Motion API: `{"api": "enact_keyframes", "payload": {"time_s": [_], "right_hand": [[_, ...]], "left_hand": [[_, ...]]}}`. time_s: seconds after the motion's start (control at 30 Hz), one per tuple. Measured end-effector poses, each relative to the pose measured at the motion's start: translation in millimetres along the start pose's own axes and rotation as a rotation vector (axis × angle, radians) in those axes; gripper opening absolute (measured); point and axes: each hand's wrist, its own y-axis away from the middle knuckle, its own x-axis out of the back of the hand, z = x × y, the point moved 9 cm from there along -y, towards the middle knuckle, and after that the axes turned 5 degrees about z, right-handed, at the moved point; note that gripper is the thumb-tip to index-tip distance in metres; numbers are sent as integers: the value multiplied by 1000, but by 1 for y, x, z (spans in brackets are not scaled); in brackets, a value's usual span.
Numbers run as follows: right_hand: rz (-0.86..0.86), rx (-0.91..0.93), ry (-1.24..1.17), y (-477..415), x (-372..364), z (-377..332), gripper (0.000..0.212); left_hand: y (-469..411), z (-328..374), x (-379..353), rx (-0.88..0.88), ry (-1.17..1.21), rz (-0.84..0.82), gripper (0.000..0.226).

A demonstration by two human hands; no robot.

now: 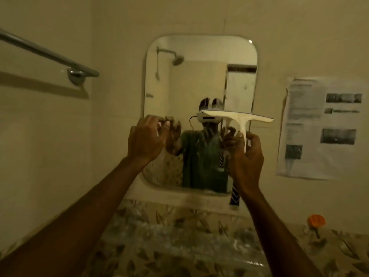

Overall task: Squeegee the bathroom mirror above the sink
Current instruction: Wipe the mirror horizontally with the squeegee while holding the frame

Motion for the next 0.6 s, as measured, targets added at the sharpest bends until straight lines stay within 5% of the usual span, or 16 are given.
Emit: {"api": "enact_keyframes", "payload": {"time_s": [0.17, 0.43, 0.6], "right_hand": [[14, 72, 101, -53, -14, -17, 17], [123, 201, 260, -150, -46, -69, 28], [161, 257, 340, -184, -66, -92, 27]], "left_hand": [[-52, -46, -23, 324, 147, -6, 66], [-104, -72, -36, 485, 227, 79, 52], [-122, -89, -35, 394, 150, 158, 43]]}}
